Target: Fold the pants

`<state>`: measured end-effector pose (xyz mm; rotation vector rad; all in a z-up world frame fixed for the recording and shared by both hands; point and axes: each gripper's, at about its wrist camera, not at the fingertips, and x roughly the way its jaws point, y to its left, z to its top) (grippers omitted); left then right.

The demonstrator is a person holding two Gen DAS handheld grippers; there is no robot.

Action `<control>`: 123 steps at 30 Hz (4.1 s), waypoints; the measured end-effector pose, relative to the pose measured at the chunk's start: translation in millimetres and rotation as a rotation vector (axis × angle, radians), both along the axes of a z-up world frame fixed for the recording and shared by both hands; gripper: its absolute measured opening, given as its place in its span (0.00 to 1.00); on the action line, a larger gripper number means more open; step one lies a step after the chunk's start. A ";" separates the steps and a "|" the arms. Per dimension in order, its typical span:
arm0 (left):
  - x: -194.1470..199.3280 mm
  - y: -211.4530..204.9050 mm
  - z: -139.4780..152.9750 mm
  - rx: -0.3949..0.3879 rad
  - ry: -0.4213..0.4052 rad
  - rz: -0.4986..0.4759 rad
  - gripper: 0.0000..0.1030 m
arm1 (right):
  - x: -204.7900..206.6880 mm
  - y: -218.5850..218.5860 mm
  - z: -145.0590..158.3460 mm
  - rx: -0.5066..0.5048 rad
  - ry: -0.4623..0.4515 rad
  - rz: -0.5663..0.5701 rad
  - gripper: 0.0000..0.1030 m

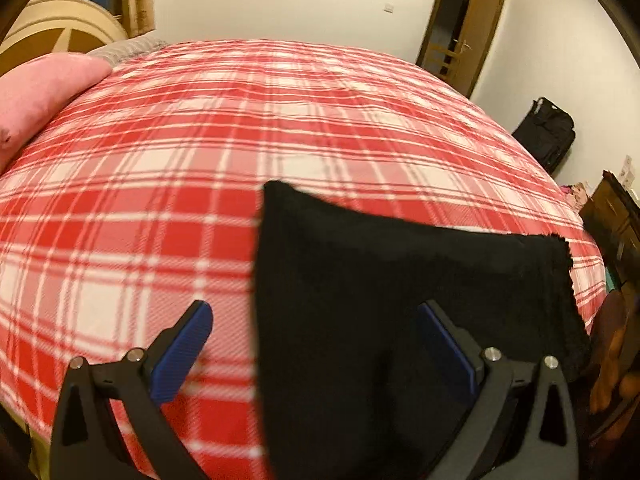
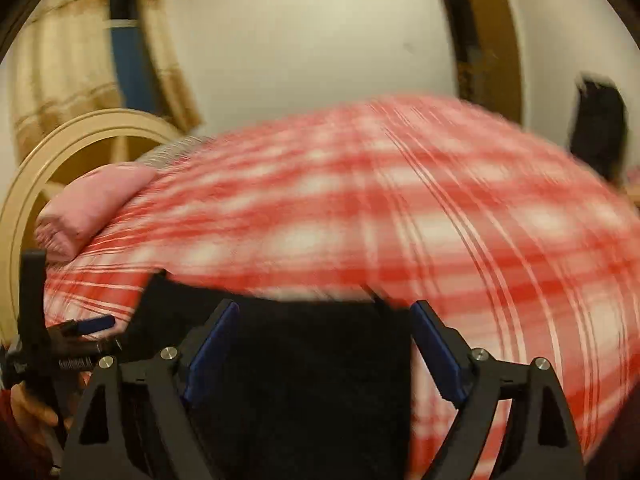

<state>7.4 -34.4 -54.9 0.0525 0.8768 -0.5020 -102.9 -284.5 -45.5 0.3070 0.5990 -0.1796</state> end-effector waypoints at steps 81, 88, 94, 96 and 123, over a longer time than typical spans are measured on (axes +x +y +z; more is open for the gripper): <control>0.9 33.3 42.6 -0.061 -0.112 0.092 0.20 | 22.6 107.6 39.2 -0.167 -0.078 0.211 0.20; 21.9 68.2 45.0 -0.057 -0.123 0.190 0.20 | 64.0 138.7 46.0 -0.189 -0.091 0.315 0.20; 39.9 101.7 46.1 -0.047 -0.126 0.288 0.20 | 104.4 170.3 52.4 -0.212 -0.112 0.417 0.20; 47.8 113.2 47.7 -0.039 -0.135 0.324 0.20 | 122.6 182.2 53.5 -0.222 -0.119 0.453 0.20; 145.8 233.3 -4.5 0.144 -0.060 0.679 0.63 | 288.7 199.7 -36.7 -0.245 0.092 0.512 0.57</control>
